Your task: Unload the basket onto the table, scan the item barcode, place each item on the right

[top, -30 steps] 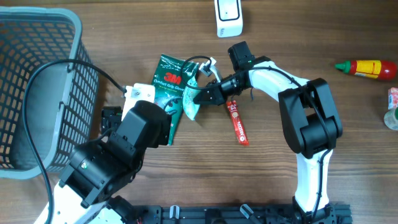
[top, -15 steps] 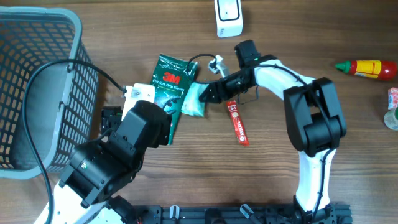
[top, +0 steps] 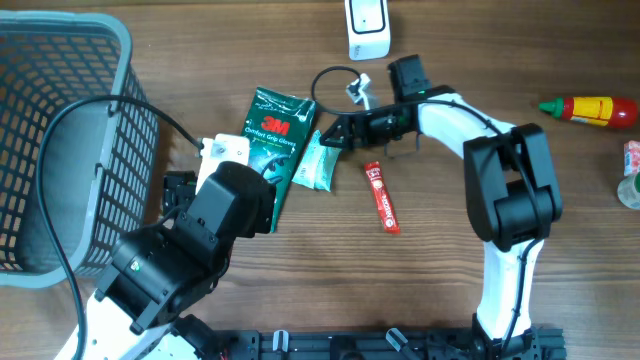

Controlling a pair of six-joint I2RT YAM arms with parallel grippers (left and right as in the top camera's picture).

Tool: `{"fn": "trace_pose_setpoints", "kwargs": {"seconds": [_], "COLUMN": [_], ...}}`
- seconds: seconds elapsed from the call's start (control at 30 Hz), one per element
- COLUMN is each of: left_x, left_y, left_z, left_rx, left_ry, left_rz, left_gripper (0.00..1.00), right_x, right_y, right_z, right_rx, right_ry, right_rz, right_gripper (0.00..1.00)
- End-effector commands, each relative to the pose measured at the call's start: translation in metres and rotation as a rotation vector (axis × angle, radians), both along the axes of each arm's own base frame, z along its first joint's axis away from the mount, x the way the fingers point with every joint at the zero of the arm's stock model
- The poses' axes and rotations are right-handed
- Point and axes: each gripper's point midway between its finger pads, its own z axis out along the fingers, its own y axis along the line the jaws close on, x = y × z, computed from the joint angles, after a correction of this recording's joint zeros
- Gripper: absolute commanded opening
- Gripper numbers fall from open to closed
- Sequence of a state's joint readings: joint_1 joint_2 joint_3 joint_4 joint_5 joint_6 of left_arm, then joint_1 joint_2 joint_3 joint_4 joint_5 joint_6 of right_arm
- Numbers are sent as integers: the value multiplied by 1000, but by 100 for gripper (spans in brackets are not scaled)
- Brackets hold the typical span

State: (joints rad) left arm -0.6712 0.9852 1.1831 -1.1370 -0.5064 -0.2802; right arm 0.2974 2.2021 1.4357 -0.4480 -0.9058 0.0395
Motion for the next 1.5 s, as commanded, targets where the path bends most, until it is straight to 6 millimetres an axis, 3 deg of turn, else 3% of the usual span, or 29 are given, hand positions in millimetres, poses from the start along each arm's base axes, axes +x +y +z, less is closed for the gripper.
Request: {"fn": "trace_pose_setpoints", "kwargs": {"seconds": [0.0, 0.2, 0.27, 0.47, 0.7, 0.83, 1.03, 1.2, 1.47], "left_x": [1, 1, 1, 1, 1, 1, 1, 1, 1], "left_y": [0, 0, 0, 0, 0, 0, 0, 0, 0], "left_z": [2, 2, 2, 2, 2, 2, 2, 2, 2], "left_rx": [-16, -16, -16, -16, -16, -16, -16, -16, -16], "left_ry": [-5, -5, -5, -5, -5, -5, -5, -5, -5], "left_rz": [13, 13, 13, 13, 13, 13, 13, 13, 13], "left_gripper": [100, 100, 100, 100, 100, 100, 100, 100, 100], "right_x": [-4, -21, -24, -25, -24, -14, 4, 17, 29], "right_y": [14, 20, 16, 13, 13, 8, -6, -39, -87], "right_z": [-14, -33, -37, -44, -44, -34, 37, 68, 89], "right_rx": [-101, -125, -134, -141, -139, -99, 242, 355, 181], "right_ry": [-45, -4, -5, 11, 9, 12, 13, 9, -38], "right_rz": [12, 62, 79, 79, 78, 54, 56, 6, -139], "right_gripper": [100, 99, 93, 41, 6, 4, 4, 4, 4]}}
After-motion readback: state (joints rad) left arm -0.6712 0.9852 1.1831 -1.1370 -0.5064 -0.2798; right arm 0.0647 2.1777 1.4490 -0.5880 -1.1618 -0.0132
